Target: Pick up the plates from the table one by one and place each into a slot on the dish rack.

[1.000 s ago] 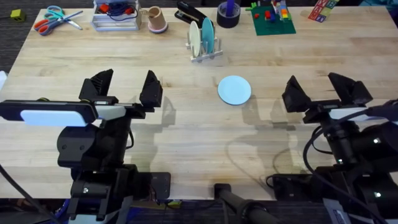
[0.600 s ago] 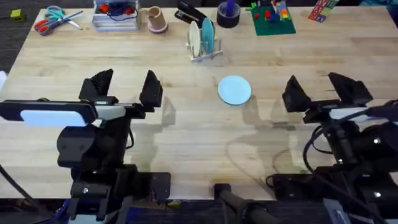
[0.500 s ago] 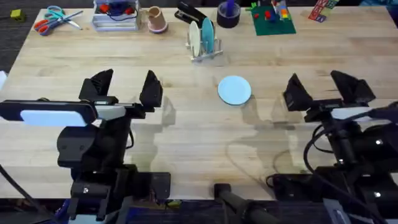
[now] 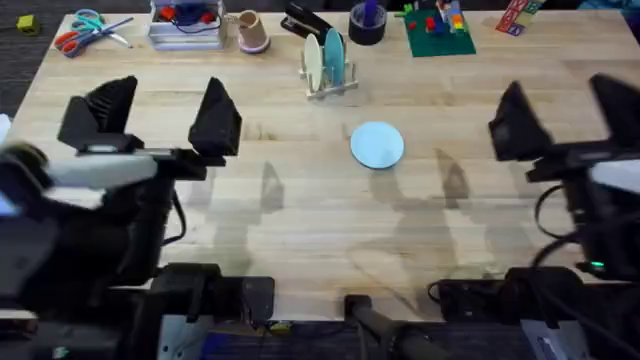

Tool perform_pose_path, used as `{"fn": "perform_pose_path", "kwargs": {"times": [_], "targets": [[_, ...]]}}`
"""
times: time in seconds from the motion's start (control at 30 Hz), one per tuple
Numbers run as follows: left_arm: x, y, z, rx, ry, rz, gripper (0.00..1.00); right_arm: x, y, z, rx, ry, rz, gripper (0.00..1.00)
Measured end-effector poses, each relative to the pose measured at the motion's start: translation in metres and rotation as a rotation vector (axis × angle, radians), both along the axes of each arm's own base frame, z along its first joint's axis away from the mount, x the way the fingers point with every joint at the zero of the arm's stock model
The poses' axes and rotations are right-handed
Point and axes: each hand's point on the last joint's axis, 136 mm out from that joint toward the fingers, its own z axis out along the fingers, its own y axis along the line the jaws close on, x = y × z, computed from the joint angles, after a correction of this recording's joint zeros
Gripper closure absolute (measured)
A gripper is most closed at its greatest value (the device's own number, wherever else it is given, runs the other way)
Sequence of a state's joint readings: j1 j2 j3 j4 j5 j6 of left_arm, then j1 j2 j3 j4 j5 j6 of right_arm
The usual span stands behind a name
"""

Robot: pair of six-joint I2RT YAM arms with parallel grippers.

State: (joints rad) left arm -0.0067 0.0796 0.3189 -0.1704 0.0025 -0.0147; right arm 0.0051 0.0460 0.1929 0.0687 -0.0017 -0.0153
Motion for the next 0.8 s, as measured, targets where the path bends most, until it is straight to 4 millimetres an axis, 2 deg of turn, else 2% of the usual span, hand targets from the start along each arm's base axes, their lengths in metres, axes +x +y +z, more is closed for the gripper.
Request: {"fn": "perform_pose_path", "kwargs": {"times": [0.1,0.2,0.57,0.8], "targets": [[0.003,0.0,0.006,0.0,0.09,0.0,0.008,0.0,0.0,0.021,0.0,0.013,0.0,0.008],[0.008,0.0,0.01,0.0,0.208,0.0,0.008,0.005,0.0,0.026,-0.001,0.113,0.0,0.008],[0.025,0.0,0.02,0.0,0.627,0.001,0.008,0.026,0.0,0.019,-0.003,0.581,0.0,0.007],[0.029,0.0,0.009,0.001,0.869,0.001,0.008,0.032,0.0,0.0,-0.004,0.834,0.0,0.007]]}}
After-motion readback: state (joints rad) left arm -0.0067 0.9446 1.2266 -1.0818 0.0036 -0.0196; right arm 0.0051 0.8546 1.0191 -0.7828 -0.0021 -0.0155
